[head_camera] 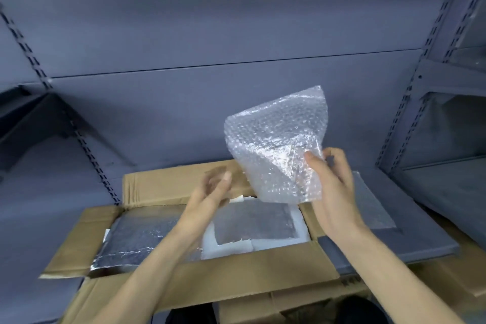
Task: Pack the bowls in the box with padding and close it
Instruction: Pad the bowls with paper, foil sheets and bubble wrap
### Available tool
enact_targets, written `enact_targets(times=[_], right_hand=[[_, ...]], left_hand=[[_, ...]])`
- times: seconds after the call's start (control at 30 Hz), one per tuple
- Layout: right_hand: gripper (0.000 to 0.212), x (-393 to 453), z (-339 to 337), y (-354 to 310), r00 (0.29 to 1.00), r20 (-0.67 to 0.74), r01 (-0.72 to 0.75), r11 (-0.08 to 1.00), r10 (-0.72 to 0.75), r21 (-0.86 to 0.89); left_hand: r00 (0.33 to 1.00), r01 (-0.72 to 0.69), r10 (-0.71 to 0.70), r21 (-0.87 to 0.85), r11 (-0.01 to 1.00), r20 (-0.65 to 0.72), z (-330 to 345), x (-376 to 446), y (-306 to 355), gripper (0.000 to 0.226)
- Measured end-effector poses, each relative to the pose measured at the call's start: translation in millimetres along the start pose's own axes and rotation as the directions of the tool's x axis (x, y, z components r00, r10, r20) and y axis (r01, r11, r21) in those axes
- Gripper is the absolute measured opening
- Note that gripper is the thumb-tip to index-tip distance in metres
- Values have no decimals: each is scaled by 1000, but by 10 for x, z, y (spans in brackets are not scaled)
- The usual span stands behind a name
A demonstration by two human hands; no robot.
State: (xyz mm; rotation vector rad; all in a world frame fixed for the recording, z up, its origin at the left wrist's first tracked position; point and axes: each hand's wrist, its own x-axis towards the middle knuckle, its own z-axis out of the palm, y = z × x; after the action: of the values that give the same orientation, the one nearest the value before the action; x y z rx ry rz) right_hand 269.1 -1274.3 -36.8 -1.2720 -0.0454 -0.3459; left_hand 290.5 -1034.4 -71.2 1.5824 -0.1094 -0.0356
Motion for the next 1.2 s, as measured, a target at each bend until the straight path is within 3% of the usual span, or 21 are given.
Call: enact_targets(times=[0.1, 0.17, 0.23, 0.37, 0.5, 0.6, 0.67, 0.73, 0.8, 0.87, 0.93, 1.03, 1.13, 1.2], right_hand=[[41, -48, 145, 117, 985, 47, -166, 984, 163, 68], [48, -86, 183, 204, 969, 37, -247, 969, 246, 22], [45, -112, 170, 275, 962, 48, -265, 963, 267, -43], [34, 36, -119, 454, 966, -19, -257, 966, 257, -2], [9, 391, -741, 518, 930, -285, -209, 972, 231, 106], [23, 518, -1296, 716, 849, -495, -272, 956, 186, -107], [28, 487, -1620, 900, 803, -574, -420, 837, 161, -352], [29, 414, -1881, 1057, 794, -591, -560, 552, 145, -618], [40, 345, -2034, 1148, 808, -577, -582, 303, 118, -754], [45, 306, -2086, 1174, 821, -568, -565, 237, 62, -791], [46, 314, -2099, 1185, 818, -573, -560, 276, 38, -781], [54, 383, -2097, 1171, 774, -625, -596, 444, 98, -669], [42, 474, -2020, 1149, 732, -666, -596, 610, 144, -522], [40, 534, -1876, 1084, 749, -652, -527, 702, 117, -479]], left_hand=[[990, 144, -132, -334, 932, 58, -103, 17, 132, 58], [994, 106, -94, -417, 903, 49, -191, -4, 178, 47], [997, 25, -50, -356, 934, -62, -296, 7, 191, 30], [983, -2, -29, -168, 986, -180, -398, 38, 138, 35], [986, 14, -40, -159, 987, -164, -336, 23, 66, 17], [986, 55, -78, -151, 987, -148, -282, 48, 11, 19], [983, 76, -93, -105, 991, -160, -265, 88, -12, 28], [983, 87, -100, -90, 992, -154, -236, 109, -22, 31], [983, 86, -96, -68, 994, -158, -211, 118, -8, 30], [979, 91, -97, -42, 995, -178, -208, 134, 9, 29], [979, 90, -89, -7, 996, -185, -223, 144, 19, 27], [984, 72, -71, 6, 997, -163, -269, 120, 66, 24], [985, 38, -39, -6, 999, -167, -345, 109, 165, 19], [985, 8, -14, -36, 999, -171, -419, 115, 236, 22]])
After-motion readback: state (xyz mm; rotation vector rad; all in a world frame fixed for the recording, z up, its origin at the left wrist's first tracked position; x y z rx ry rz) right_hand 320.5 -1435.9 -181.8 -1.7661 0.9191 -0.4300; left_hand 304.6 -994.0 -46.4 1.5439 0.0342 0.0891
